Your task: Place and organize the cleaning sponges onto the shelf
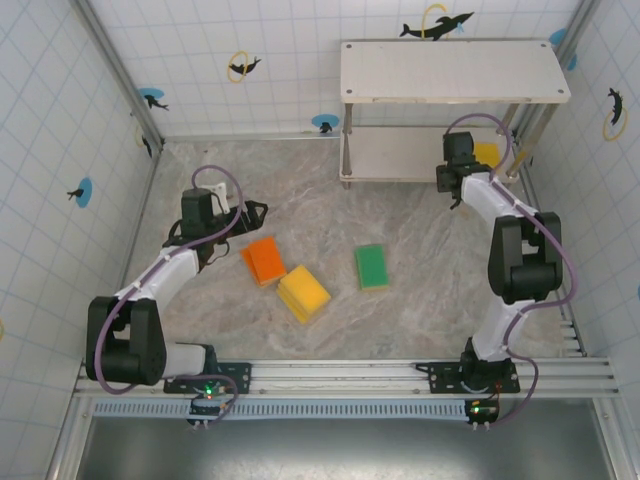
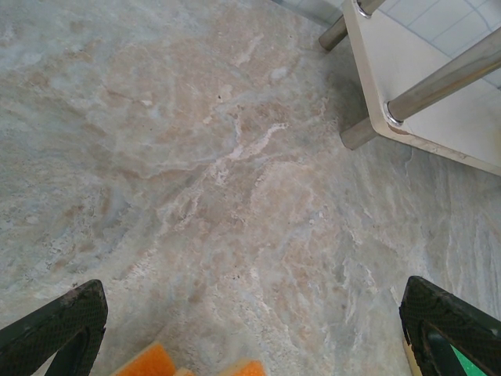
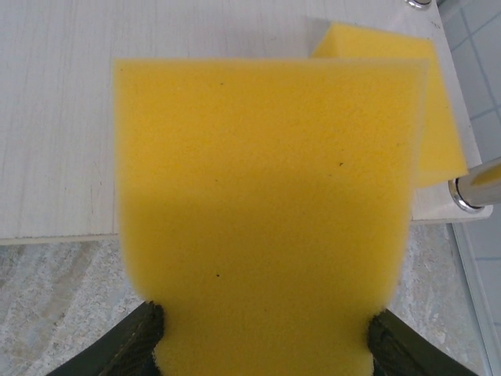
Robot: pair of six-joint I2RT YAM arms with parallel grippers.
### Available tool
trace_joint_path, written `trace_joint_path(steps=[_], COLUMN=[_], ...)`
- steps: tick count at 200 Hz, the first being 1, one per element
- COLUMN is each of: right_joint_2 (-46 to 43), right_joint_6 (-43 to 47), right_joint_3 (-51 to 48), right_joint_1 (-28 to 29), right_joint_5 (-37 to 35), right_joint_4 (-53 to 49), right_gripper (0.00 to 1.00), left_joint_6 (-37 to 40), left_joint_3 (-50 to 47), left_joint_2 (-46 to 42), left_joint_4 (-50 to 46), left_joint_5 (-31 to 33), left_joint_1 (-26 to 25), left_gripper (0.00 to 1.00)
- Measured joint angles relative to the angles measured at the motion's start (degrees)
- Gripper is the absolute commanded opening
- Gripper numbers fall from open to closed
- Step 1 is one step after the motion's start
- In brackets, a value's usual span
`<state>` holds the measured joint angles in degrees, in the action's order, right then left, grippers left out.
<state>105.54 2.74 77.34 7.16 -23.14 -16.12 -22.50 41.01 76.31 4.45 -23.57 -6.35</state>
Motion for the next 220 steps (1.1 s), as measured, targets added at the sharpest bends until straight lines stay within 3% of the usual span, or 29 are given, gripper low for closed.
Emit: trace_joint_path(steps=[220], right_joint_2=[7.0], right_joint_6=[-0.8], right_joint_3=[6.4], right_joint_1=[-3.8], right_joint_5=[6.9], right_joint_4=[-0.2], right_gripper=[0.56], left_joint_6=[0.0], left_joint_3=[1.4], left_joint_2=[2.1], left_joint_4=[0.0], left_joint_5=[-0.2], left_joint_1=[0.0], left_gripper=[0.98])
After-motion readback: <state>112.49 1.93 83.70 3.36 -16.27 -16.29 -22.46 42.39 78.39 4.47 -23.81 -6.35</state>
